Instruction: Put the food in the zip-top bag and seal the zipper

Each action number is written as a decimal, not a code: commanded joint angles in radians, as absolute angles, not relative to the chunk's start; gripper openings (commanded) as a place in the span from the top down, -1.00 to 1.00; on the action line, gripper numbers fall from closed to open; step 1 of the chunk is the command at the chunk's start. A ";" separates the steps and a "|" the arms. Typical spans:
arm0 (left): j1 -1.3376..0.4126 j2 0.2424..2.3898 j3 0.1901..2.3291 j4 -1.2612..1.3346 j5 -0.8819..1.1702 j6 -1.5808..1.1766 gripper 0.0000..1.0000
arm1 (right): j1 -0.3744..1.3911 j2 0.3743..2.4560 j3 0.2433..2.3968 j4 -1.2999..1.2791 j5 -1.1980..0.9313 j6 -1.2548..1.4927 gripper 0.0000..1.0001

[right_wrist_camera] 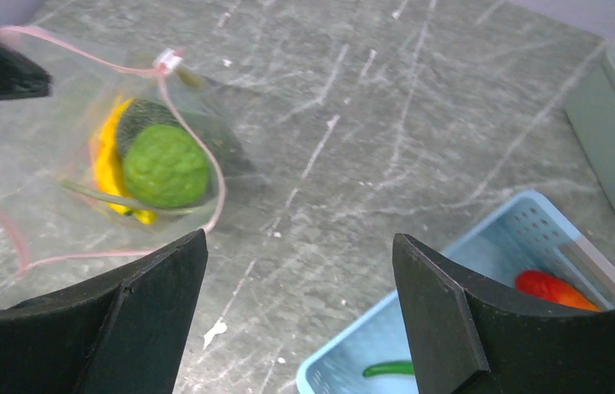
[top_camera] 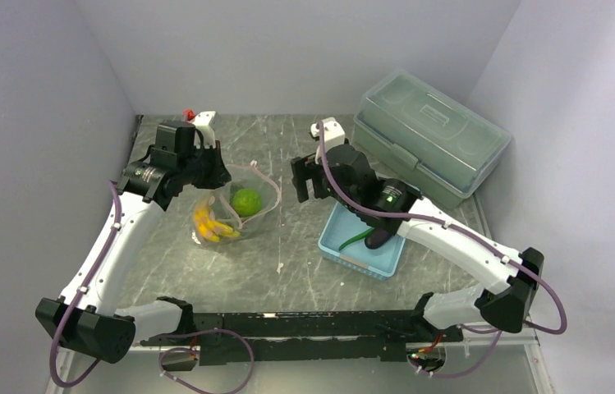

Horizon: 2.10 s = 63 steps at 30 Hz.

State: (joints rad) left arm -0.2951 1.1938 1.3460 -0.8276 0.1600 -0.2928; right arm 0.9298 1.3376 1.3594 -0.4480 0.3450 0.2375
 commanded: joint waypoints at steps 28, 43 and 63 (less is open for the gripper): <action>-0.291 1.180 1.346 -0.795 0.160 -0.279 1.00 | 0.693 1.241 1.008 -0.683 0.630 0.769 -1.00; -0.291 1.178 1.346 -0.794 0.167 -0.281 1.00 | 0.617 1.296 0.910 -0.720 0.681 1.028 -0.55; -0.291 1.185 1.345 -0.795 0.171 -0.281 1.00 | 0.539 1.456 0.868 -0.639 0.625 1.040 -0.24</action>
